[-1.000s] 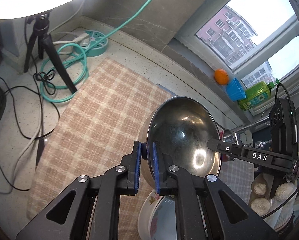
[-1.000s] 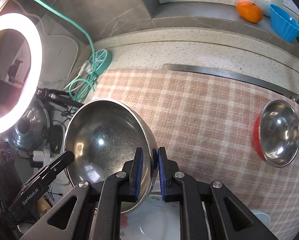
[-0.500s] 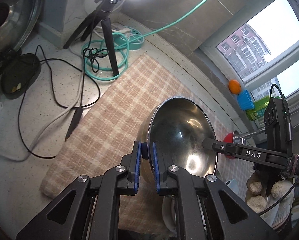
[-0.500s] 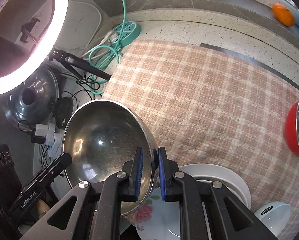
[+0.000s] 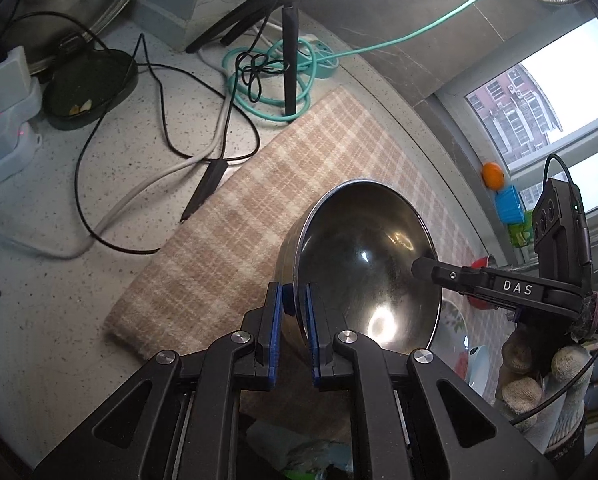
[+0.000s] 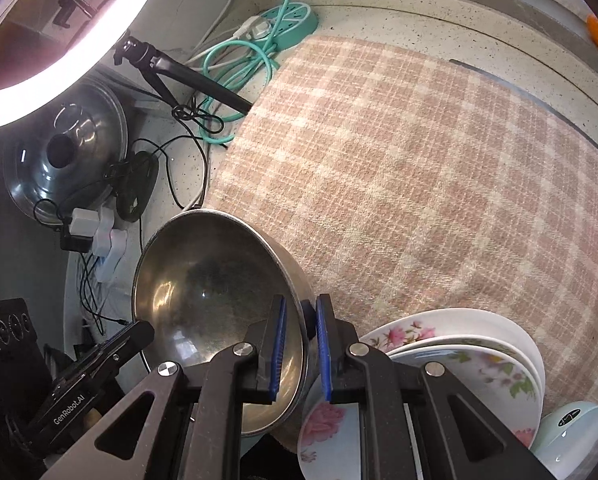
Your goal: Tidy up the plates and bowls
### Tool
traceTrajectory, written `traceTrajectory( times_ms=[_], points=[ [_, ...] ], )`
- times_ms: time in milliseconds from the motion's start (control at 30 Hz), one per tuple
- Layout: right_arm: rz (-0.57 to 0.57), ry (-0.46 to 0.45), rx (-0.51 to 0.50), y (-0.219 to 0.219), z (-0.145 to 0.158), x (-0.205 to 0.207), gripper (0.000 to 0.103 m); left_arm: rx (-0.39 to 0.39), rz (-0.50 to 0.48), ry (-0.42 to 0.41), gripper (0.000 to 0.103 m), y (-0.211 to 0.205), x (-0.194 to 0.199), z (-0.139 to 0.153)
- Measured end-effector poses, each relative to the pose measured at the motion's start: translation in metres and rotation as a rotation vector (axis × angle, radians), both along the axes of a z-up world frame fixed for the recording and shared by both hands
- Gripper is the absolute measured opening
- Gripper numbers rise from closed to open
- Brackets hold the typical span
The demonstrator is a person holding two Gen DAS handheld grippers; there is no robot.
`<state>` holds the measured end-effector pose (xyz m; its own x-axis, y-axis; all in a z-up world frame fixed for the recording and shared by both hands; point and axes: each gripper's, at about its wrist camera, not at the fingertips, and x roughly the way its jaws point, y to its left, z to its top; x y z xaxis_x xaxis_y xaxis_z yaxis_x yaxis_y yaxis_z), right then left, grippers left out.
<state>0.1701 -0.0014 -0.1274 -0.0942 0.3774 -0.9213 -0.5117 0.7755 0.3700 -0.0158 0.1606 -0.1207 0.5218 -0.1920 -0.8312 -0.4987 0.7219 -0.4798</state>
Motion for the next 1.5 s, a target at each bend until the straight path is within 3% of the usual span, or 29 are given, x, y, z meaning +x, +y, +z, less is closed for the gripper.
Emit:
traceTrajectory(
  times_ms=[333, 1100, 1167, 1333, 1500],
  points=[
    [0.024, 0.001, -0.014, 0.01, -0.008, -0.005, 0.013, -0.044, 0.005, 0.055, 0.01, -0.004, -0.014, -0.02],
    [0.021, -0.012, -0.022, 0.011, -0.013, -0.004, 0.013, -0.037, -0.007, 0.049, 0.01, -0.005, -0.018, -0.019],
    [0.025, -0.036, -0.031, 0.01, -0.01, -0.005, 0.016, -0.025, -0.012, 0.047, 0.011, -0.007, -0.018, -0.018],
    [0.015, -0.093, -0.029, 0.003, 0.001, -0.005, 0.037, 0.007, -0.008, 0.041, 0.011, -0.008, -0.019, -0.012],
    [-0.019, -0.122, 0.0, -0.01, 0.016, -0.001, 0.037, 0.033, 0.003, 0.026, 0.011, -0.006, -0.023, -0.002]
  ],
)
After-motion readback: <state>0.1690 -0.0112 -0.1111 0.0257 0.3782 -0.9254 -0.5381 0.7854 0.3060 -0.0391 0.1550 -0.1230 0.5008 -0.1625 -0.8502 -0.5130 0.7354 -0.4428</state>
